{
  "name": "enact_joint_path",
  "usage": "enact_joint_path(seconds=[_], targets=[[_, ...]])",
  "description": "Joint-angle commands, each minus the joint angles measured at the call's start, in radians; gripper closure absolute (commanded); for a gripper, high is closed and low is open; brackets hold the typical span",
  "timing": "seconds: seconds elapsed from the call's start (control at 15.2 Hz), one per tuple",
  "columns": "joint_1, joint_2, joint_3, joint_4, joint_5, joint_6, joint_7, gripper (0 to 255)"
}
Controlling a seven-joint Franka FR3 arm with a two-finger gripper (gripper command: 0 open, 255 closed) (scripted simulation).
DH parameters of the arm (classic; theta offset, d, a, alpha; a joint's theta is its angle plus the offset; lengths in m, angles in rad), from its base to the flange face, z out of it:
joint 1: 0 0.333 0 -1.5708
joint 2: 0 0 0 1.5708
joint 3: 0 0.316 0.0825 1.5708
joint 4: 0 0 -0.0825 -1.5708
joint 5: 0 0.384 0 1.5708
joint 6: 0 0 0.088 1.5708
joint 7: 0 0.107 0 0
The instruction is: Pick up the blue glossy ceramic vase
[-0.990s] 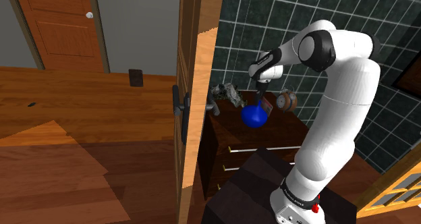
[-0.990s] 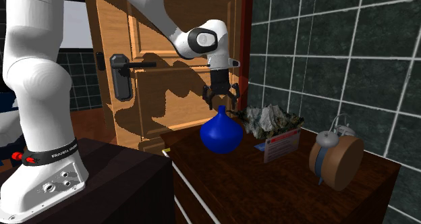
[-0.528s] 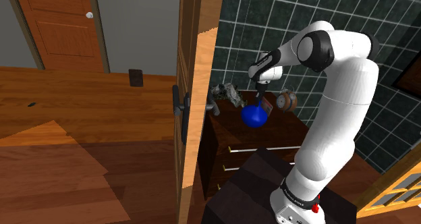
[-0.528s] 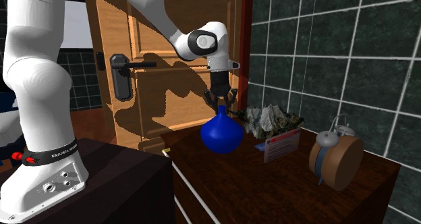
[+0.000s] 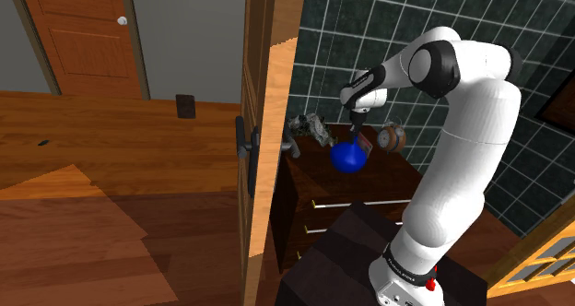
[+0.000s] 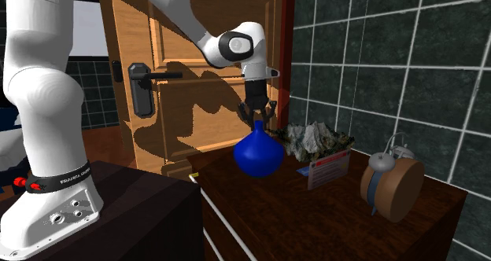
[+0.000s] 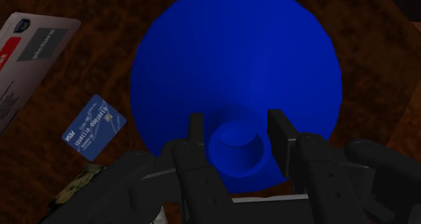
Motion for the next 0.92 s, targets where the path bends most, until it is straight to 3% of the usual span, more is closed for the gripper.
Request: enact_joint_path(seconds=[0.0,0.86], targets=[[0.002,-0.015,-0.002,0.011,-0.007,-0.024,0.003,255],[0.015,-0.097,-0.008,0.078,-0.046,-0.165,0.015,255]])
